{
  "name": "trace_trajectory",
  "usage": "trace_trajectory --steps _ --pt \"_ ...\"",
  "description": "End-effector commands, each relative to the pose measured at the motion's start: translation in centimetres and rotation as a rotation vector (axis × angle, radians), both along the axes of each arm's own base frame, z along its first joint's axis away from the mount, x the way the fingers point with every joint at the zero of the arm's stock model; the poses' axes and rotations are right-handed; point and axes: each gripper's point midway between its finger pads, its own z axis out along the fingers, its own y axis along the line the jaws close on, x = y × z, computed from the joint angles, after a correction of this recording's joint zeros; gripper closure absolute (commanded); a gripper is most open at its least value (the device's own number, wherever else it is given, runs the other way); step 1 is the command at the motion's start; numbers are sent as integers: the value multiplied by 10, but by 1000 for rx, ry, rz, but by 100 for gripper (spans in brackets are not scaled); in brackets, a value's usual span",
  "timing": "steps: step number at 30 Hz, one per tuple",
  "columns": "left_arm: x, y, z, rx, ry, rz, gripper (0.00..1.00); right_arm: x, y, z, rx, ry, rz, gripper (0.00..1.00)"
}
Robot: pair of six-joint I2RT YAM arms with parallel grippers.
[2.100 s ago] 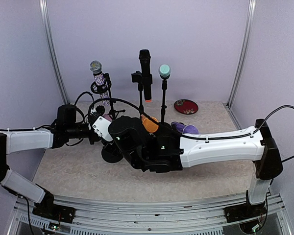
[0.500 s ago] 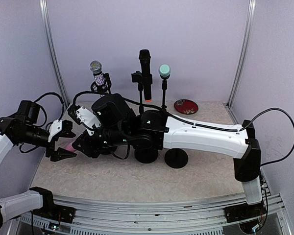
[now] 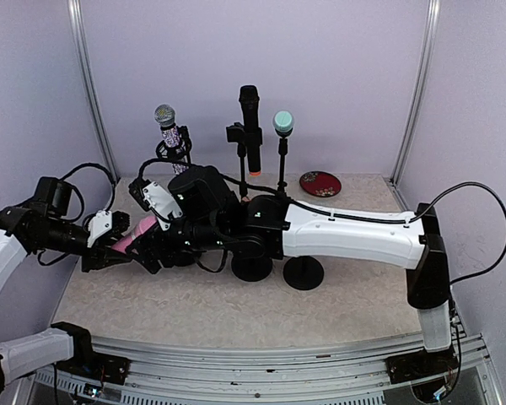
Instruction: Remove the microphone from the stand
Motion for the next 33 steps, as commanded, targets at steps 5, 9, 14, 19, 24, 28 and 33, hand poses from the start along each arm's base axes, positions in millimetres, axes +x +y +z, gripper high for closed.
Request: trace_trajectory --steps 5,9,14,19,24,28,33 --pt "46 82 -96 275 -20 275 70 42 -57 72 129 -129 -256 0" --pt "59 134 -143 442 -14 402 70 61 -65 71 98 -168 -345 0" --pt "71 182 -170 535 2 533 69 87 -59 55 20 -228 -444 0" --pt "80 215 -182 605 -2 633 67 110 -41 33 -32 -298 -501 0" --pt "83 236 -188 648 1 687 60 136 -30 14 -60 -329 -562 0" --pt "80 248 -195 660 24 699 54 156 -30 -11 -79 -311 -594 2" --pt "74 246 -202 661 43 663 36 176 -26 -38 -90 -306 -605 3"
